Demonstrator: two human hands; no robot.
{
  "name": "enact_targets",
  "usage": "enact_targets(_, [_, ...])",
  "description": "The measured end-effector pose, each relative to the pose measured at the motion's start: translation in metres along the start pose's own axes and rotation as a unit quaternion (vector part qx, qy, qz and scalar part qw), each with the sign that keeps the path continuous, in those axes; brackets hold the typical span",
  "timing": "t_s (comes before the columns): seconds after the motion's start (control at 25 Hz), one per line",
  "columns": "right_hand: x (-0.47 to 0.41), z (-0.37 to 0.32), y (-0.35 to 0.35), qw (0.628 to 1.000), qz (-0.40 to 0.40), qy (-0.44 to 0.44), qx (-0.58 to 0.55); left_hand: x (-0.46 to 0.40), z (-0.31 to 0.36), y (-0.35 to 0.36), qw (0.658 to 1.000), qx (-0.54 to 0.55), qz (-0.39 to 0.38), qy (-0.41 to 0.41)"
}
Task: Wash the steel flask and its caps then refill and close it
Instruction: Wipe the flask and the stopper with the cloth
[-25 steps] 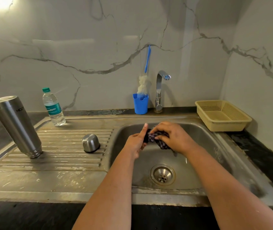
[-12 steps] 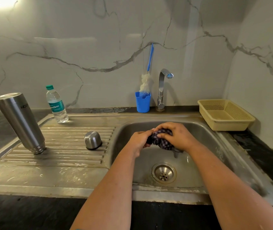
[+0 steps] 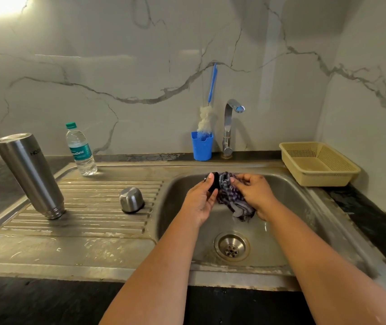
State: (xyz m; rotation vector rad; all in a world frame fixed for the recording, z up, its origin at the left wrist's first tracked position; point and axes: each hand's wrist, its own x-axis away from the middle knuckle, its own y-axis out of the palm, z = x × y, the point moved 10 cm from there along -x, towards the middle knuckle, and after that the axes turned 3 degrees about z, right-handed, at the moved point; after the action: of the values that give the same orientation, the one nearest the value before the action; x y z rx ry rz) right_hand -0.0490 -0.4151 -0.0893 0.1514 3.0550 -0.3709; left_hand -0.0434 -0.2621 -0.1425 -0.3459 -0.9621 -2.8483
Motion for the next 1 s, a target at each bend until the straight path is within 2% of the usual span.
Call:
enact_targets(0.08, [0.006, -0.019, 0.002, 0.981, 0.041, -0.096, 0.162, -0.003, -0.001, -0.003, 0.999, -0.018, 0.021, 0.019])
enact_targets(0.16, [0.009, -0.030, 0.001, 0.967, 0.075, -0.147, 0.193, -0.003, -0.004, 0.000, 0.999, -0.035, 0.016, 0.013])
enact_targets(0.24, [0.000, -0.019, -0.013, 0.978, 0.096, -0.105, 0.153, 0.001, -0.006, 0.007, 0.999, -0.046, 0.001, 0.015])
enact_targets(0.36, [-0.003, 0.003, -0.003, 0.993, 0.041, -0.020, 0.106, 0.002, 0.000, 0.004, 0.999, -0.026, 0.020, 0.042])
enact_targets(0.48, [0.003, -0.015, -0.003, 0.983, 0.072, -0.073, 0.153, 0.001, 0.006, 0.008, 0.999, 0.004, -0.003, 0.043])
enact_targets(0.56, [0.004, -0.015, -0.013, 0.987, 0.087, -0.062, 0.117, 0.002, 0.005, 0.012, 0.998, -0.021, -0.021, 0.053])
enact_targets(0.68, [0.006, 0.002, 0.000, 0.998, -0.015, 0.029, 0.056, 0.000, 0.012, 0.005, 0.993, -0.061, 0.006, 0.100])
enact_targets(0.76, [0.010, -0.005, 0.005, 0.996, -0.052, 0.028, 0.059, -0.002, 0.021, -0.009, 0.987, -0.064, 0.069, 0.128])
enact_targets(0.84, [0.009, -0.022, -0.015, 0.995, 0.016, -0.028, 0.094, 0.000, 0.033, -0.020, 0.967, -0.141, 0.130, 0.170])
enact_targets(0.92, [0.012, -0.044, -0.030, 0.972, 0.076, -0.136, 0.176, 0.001, 0.039, -0.011, 0.927, -0.273, 0.119, 0.226])
enact_targets(1.0, [0.021, -0.055, -0.012, 0.952, 0.022, -0.216, 0.216, 0.010, 0.044, 0.009, 0.856, -0.412, 0.077, 0.304])
